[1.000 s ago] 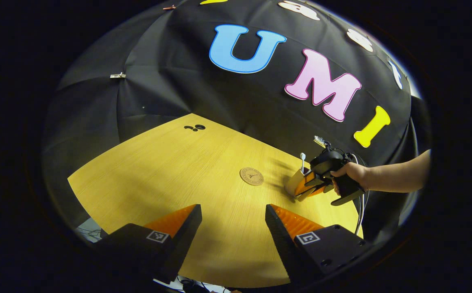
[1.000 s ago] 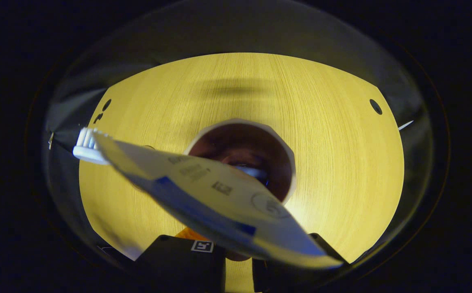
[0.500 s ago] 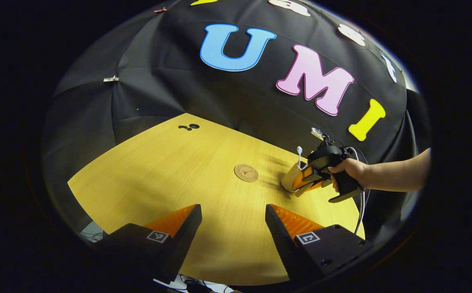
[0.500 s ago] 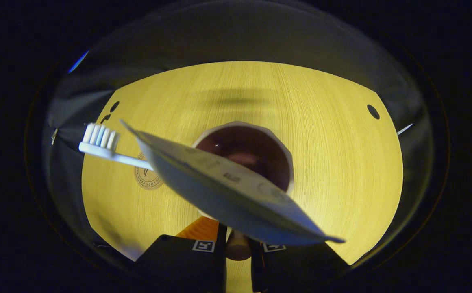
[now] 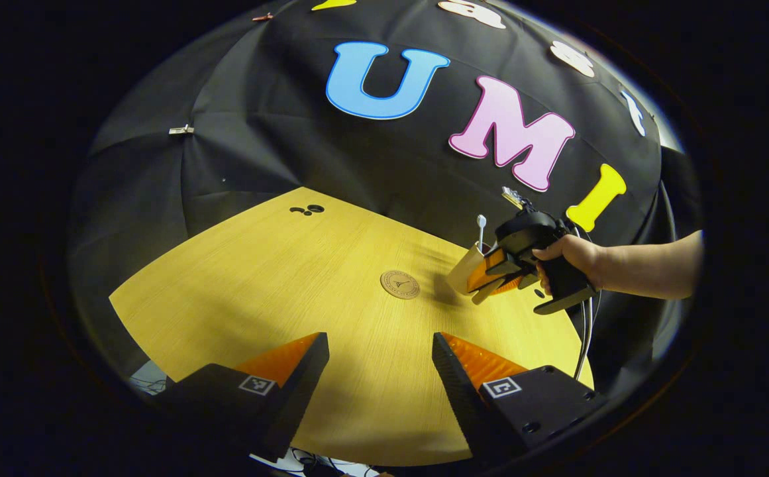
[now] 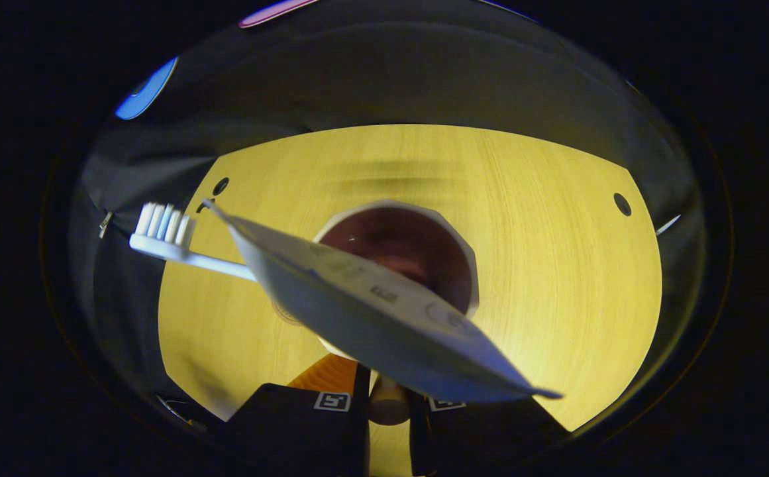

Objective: Put the toothbrush and toothpaste on the desktop into the cup, then pick up the cup and place it on the coaster on the desktop.

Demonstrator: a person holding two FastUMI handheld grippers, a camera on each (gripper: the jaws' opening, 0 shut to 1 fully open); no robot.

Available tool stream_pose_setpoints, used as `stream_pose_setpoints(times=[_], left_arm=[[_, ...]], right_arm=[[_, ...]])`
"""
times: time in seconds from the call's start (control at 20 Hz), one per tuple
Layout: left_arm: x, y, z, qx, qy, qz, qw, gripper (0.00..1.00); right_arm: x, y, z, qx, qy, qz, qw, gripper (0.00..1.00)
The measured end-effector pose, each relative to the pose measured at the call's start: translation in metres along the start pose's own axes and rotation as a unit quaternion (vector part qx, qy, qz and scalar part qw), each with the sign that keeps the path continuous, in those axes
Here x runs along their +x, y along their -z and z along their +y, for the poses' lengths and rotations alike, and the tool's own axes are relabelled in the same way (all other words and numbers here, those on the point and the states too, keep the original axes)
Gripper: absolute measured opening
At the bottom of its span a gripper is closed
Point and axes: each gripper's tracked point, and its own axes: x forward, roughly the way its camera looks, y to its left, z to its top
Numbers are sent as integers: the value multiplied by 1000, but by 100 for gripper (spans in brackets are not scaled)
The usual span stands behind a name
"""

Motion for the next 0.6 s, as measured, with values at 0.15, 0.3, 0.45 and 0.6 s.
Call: stream_pose_setpoints(times=[0.15, 0.3, 0.45, 0.6], left_arm=[[-1, 3, 9, -5, -7, 3, 1000, 98], [-5, 5, 19, -11, -15, 4, 1000, 98], [-9, 9, 35, -15, -29, 7, 999, 98], [-18, 17, 51, -27, -47, 8, 998, 98]], right_arm=[[1, -6, 29, -24, -10, 0, 1000, 22], [11, -7, 55, -39, -18, 4, 999, 22], [21, -1, 70, -58, -21, 16, 998, 22], [39, 4, 82, -72, -14, 28, 997, 21]])
